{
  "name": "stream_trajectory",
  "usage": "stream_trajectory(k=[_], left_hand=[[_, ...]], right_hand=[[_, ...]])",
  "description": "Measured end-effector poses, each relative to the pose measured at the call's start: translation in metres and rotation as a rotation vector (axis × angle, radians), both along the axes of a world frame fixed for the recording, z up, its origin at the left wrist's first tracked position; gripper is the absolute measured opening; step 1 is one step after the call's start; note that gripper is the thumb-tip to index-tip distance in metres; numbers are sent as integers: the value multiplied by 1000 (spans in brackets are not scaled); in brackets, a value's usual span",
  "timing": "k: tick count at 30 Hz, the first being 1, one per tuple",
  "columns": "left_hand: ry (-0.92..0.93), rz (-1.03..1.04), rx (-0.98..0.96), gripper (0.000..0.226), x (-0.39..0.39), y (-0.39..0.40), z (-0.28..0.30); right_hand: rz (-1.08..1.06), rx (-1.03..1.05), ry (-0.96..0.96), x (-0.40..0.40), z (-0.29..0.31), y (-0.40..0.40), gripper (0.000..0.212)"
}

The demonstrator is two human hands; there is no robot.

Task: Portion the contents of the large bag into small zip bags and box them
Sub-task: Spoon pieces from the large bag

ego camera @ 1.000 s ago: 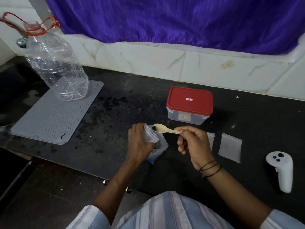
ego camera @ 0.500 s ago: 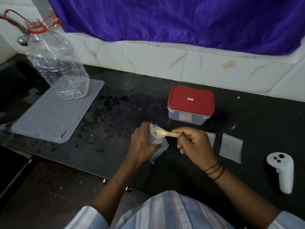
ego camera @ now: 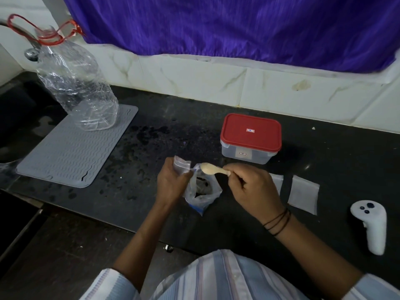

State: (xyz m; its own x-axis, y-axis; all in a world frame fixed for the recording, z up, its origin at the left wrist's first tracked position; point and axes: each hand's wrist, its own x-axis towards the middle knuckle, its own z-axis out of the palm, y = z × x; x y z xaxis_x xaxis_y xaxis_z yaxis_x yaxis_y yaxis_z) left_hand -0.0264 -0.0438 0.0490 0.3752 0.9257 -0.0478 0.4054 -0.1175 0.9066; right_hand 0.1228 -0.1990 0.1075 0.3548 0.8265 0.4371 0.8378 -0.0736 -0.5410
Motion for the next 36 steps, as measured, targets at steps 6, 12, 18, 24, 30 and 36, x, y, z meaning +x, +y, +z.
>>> stream_trajectory(k=[6,12,18,24,30,36], left_hand=[[66,124,-642,25,15,38,-11],[176,86,-653,26,36,44,-11],[251,-3,-607,22,55,42,-9],[52,-30,-579,12,64,36,-6],[-280,-266,-231,26,48,32,-6],[-276,-348,-190,23,38,33,-18]], right_hand=[[92,-462,61,-3,-42,14,25],[195,-403,-261,-11,-68,14,40],[295,-303,-425,-9,-88,3,44],[302,-296,-429,-10,-88,-1,46],[169,-267,-491,-8,-77,-4,29],[68,-263,-568,-14,-78,-11,24]])
